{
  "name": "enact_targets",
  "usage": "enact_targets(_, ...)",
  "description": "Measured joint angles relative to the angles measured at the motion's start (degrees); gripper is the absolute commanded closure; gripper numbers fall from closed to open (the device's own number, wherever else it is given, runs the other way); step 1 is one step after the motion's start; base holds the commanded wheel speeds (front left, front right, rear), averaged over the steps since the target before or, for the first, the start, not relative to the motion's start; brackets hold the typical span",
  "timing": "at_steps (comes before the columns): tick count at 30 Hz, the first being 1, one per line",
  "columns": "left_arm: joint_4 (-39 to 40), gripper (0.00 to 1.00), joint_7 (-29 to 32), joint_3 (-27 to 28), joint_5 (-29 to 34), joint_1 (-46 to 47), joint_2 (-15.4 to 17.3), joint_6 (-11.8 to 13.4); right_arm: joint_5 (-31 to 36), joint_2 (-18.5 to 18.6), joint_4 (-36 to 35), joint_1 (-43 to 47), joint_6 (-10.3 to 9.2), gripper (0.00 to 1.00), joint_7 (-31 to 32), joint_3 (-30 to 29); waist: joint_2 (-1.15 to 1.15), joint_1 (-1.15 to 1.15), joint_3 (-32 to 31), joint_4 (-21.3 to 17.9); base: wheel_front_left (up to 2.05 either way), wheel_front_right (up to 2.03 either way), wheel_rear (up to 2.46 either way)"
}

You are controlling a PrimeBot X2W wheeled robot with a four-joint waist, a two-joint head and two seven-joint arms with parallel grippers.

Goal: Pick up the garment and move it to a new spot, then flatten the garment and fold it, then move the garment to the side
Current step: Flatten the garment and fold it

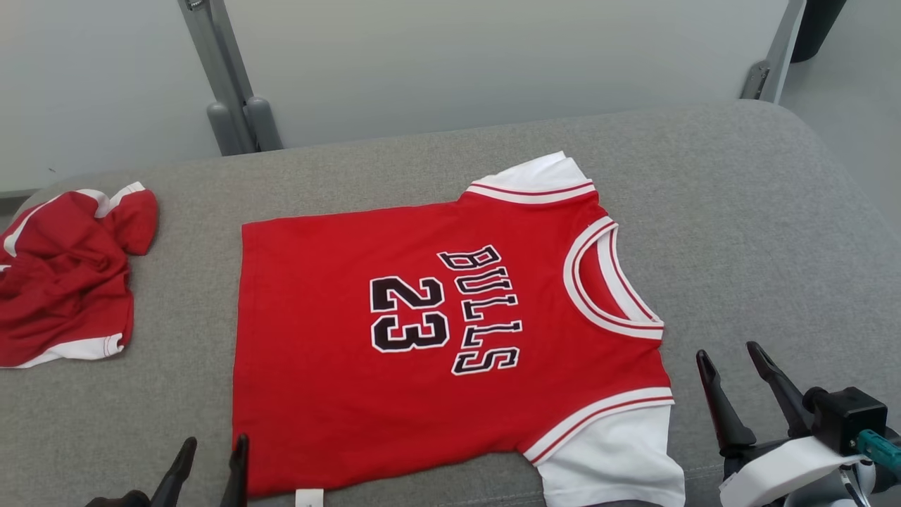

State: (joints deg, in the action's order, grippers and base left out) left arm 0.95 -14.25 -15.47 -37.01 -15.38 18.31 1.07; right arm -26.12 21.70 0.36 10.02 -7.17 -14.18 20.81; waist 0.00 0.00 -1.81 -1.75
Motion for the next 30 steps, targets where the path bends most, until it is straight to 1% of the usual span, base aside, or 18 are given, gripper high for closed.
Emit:
enact_targets(3,-0.35,0.0,0.0,-0.69,1.31,0.14,-0.87,-1.07,0.59,-0.93,0.82,0.05,0.0,0.0,0.0,-0.13,0.0,0.0,0.1,0.53,0.0,0.0,0.0)
enact_targets(6,-0.71,0.0,0.0,-0.22,2.45,0.13,-1.37,-1.16,1.6,-1.72,1.41,0.05,0.0,0.0,-0.01,0.0,0.0,0.0,0.16,0.8,0.0,0.0,0.0)
enact_targets(20,-2.13,0.0,-0.01,2.36,3.61,0.13,-4.13,-2.68,4.32,-2.25,2.87,0.05,0.0,0.0,-0.01,-1.6,0.0,0.0,0.32,0.46,0.0,0.0,0.0)
enact_targets(22,-2.31,0.0,-0.01,2.6,4.1,0.13,-4.86,-3.21,4.6,-2.49,3.08,0.05,0.01,0.0,-0.01,-1.83,0.0,0.0,0.35,0.51,0.0,0.0,0.0)
enact_targets(30,-2.64,0.0,-0.01,3.96,5.59,0.11,-5.69,-4.16,5.5,-3.14,3.54,0.05,0.12,0.0,-0.01,-2.25,0.0,0.0,0.5,0.75,0.0,0.0,0.0)
